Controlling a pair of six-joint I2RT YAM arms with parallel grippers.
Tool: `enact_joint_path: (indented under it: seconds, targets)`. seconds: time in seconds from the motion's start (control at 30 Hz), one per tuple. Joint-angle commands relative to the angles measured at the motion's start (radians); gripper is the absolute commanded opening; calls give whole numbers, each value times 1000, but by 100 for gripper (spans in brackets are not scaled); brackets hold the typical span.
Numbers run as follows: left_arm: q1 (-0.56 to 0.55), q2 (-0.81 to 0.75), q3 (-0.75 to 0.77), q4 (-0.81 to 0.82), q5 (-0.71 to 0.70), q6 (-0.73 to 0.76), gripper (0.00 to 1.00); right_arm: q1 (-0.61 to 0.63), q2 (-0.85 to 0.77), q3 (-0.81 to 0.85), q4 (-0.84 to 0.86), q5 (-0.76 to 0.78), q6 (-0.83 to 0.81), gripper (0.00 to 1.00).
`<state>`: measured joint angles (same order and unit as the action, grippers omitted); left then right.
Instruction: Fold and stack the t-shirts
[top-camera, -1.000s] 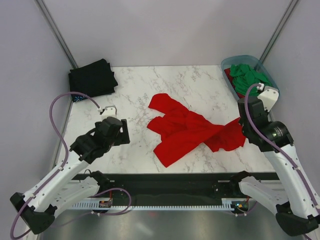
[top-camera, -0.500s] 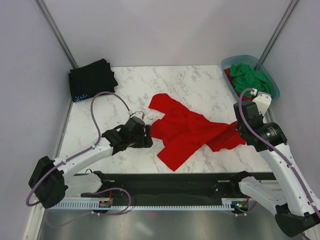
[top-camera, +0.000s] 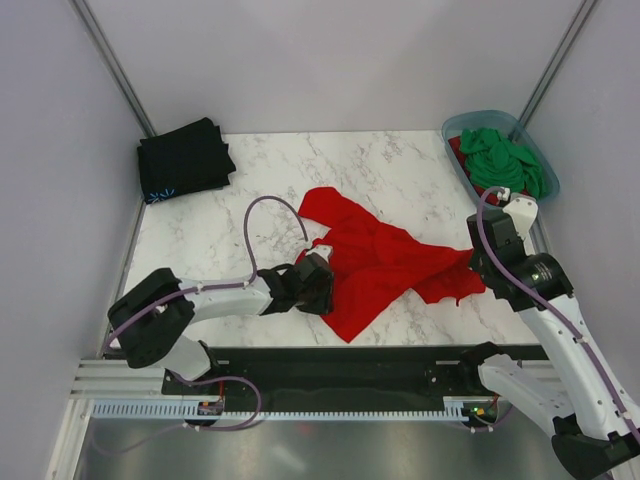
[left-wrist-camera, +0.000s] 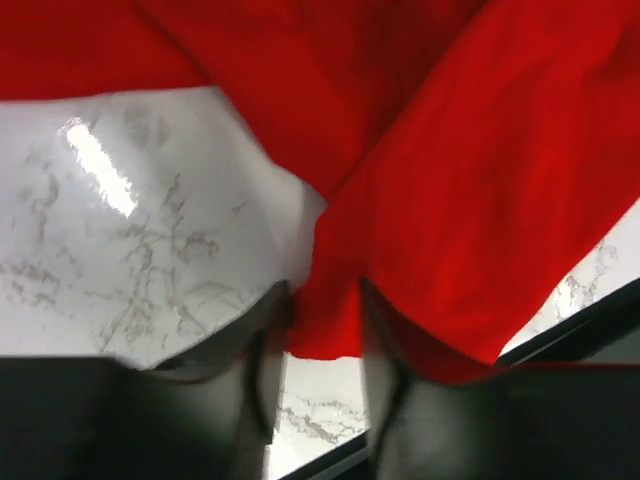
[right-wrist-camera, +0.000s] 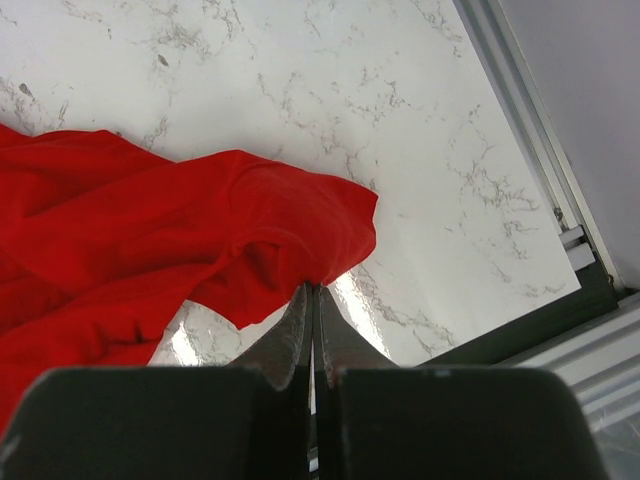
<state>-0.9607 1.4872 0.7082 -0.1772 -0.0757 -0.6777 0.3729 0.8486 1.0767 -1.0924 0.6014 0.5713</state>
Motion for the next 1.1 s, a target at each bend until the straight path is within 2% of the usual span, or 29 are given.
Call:
enact_joint_path:
  seconds: [0.0,0.03,0.07,0.13,0.2,0.27,0.47,0.6,0.77,0.93,1.07]
  targets:
    - [-30,64,14,44,-6,-33,35,-3,-6,3,12,5,-10,0]
    - [-33,64,22,42,-6,-33,13,-3,-8,5,11,6,-11,0]
    - [-35,55,28,32,-9,-33,2,-3,-6,9,9,8,-13,0]
    - [-39,-12,71,-66,-42,-31,2,-3,0,22,5,12,-17,0]
    - [-41,-79,124,-180,-145,-23,2,-5,6,60,2,21,-25,0]
    - [-42,-176,241,-345,-253,22,2,-3,26,124,-3,26,-34,0]
    - [-39,-326,615,-600,-478,208,2,-3,102,355,-6,75,-85,0]
    - [-41,-346,874,-669,-547,300,2,-3,144,517,-3,104,-114,0]
    - [-41,-340,1117,-688,-608,437,2,-5,127,687,97,34,-189,0]
    - [-39,-301,1382,-671,-616,613,2,-3,61,770,270,-168,-336,0]
    - [-39,-291,1531,-625,-526,731,2,-5,27,877,365,-328,-439,0]
